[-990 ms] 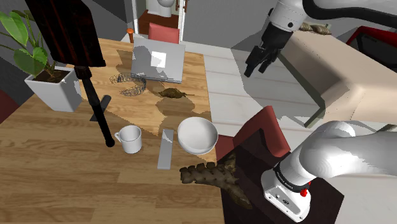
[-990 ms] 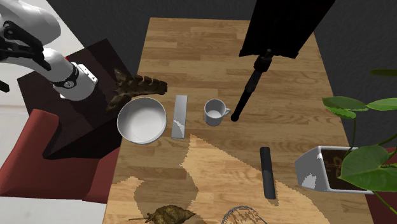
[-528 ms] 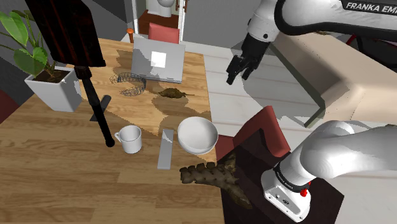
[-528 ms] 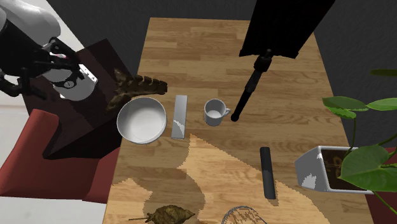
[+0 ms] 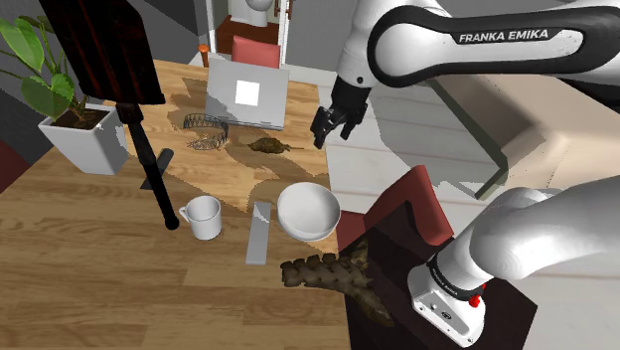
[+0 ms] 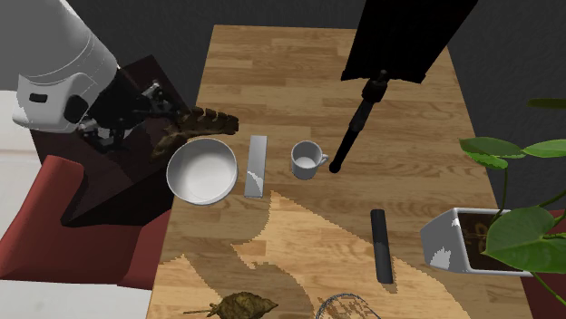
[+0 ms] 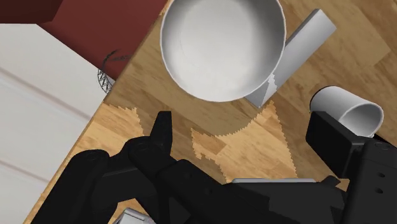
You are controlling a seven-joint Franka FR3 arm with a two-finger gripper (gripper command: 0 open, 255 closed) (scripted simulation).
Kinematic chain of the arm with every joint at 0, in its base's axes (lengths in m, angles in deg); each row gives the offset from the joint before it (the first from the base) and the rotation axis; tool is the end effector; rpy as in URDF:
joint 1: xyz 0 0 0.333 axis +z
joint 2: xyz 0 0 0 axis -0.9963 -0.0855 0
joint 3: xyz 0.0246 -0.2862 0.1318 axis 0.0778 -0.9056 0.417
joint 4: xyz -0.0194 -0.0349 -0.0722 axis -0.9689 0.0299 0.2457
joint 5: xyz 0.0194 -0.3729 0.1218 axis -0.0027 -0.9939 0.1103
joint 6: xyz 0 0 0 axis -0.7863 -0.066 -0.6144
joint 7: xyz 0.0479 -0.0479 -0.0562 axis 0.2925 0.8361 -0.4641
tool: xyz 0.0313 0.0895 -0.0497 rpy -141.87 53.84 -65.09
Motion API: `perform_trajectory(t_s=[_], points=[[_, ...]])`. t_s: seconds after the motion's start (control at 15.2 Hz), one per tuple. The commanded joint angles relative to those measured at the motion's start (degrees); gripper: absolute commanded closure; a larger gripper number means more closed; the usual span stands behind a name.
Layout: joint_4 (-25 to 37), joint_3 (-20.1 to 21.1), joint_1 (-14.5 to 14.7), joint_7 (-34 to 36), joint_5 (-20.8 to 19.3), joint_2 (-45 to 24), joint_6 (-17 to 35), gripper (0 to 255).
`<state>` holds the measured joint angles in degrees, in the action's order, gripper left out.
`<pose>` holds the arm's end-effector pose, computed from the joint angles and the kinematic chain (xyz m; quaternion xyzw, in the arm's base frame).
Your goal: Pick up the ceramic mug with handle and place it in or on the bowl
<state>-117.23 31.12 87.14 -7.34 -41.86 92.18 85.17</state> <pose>0.3939 0.1447 0.4942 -0.9993 0.0013 -0.0207 0.0320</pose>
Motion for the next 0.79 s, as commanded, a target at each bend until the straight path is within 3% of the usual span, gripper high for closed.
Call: perform_trajectory(t_s=[0.0,0.4,0.73], points=[[0.77,2.43,0.54,2.35,0.16,-4.03,3.41,0],[5.71,7.53,1.07,8.38,-2.55,-16.31,10.49,0],[11.72,10.58,2.10,14.64,-7.74,-27.56,14.83,0]])
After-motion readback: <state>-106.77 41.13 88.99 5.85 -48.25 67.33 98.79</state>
